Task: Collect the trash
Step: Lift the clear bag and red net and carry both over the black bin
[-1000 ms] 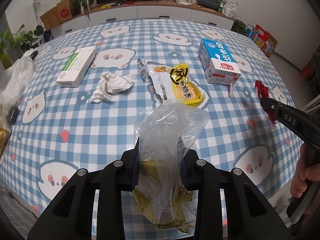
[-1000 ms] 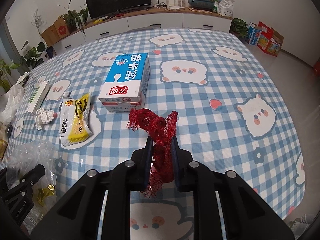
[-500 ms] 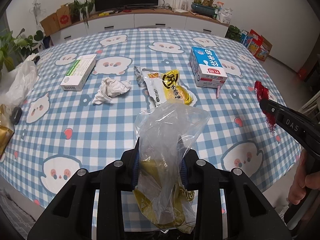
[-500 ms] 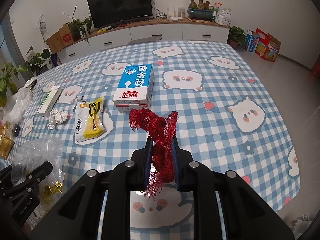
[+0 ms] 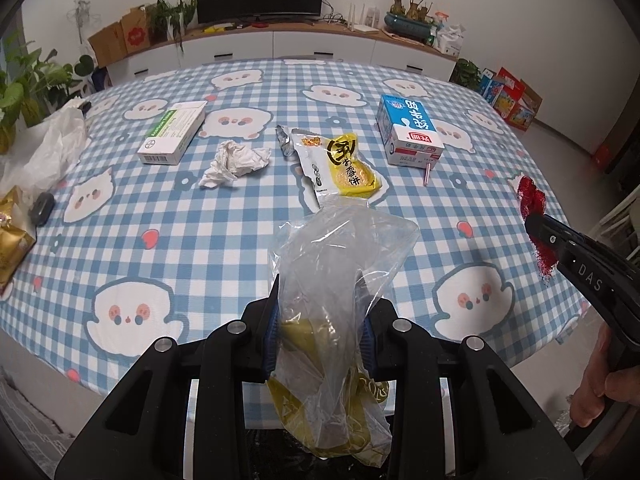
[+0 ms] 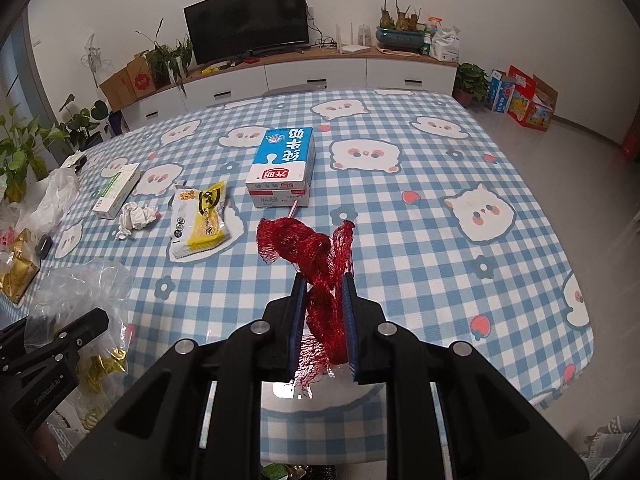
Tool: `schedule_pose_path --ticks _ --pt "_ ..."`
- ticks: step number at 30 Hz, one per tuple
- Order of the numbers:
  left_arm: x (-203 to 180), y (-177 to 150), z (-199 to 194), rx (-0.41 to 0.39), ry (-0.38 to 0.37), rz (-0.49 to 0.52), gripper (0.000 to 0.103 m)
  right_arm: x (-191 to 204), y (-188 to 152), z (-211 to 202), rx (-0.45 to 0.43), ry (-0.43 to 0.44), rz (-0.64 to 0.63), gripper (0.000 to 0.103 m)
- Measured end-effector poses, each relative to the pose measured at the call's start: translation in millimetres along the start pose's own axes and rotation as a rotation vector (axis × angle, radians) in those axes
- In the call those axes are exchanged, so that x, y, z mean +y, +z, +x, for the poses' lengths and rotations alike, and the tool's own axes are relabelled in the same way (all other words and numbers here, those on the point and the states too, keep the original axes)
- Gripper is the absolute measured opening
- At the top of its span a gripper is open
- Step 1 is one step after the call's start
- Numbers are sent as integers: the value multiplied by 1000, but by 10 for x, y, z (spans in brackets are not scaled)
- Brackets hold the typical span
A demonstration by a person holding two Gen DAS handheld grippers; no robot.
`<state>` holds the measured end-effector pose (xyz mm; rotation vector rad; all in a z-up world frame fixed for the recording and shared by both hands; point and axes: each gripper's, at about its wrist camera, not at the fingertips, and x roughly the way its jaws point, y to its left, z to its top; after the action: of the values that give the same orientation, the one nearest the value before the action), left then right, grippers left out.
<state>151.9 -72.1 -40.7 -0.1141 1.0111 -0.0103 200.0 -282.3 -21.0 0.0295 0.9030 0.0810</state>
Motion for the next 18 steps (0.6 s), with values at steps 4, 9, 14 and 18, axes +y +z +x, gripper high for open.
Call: schedule_pose_path --ticks 4,9,14,18 --pt "20 -80 -92 -11 -7 -14 31 32 -128 -78 3 6 -4 16" --pt "38 -177 -167 -15 -11 -23 31 28 -256 -161 1 8 -2 16" --pt "58 -275 -236 -16 -12 -32 31 36 -400 -247 1 8 -2 16" --pt "83 -379 -316 -18 -23 -41 31 64 -509 -308 -1 6 -9 16"
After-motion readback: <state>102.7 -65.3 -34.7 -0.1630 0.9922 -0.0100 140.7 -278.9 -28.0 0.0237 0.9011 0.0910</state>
